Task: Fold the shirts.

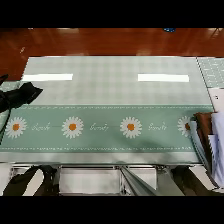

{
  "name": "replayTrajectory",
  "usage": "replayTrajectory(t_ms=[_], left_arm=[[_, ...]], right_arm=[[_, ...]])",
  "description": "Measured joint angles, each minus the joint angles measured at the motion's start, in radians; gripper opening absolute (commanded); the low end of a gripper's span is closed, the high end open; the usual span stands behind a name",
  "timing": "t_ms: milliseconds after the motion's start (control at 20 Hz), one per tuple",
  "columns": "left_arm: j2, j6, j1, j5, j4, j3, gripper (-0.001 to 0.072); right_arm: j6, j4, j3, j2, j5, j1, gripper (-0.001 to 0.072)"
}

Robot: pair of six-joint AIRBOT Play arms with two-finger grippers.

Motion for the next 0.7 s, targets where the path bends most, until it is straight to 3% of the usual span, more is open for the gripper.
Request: replayTrajectory(t_ms=[200,350,500,700], left_arm=[[-0.080,0.000,-0.024,0.050,-0.032,0.156,0.0019],[-0.200,0.010,-0.111,0.003,-0.039,0.380,0.0017],[-0.330,-0.035,-0.263,-0.079,0.129,0.603,0.0019],[-0.415,-0.163,-0.433,-0.209,0.432,0.663,0.0019]], right_arm=[[-0.019,0.399,-0.002,-0.018,-0.192,0.076,0.0019],[-0.093,0.546,0.025,-0.037,-0.441,0.387,0.0019],[-0.144,0.452,0.040,-0.096,-0.652,0.859,0.0019],[-0.067,0.031,0.046,-0.257,-0.683,1.363,0.0018]])
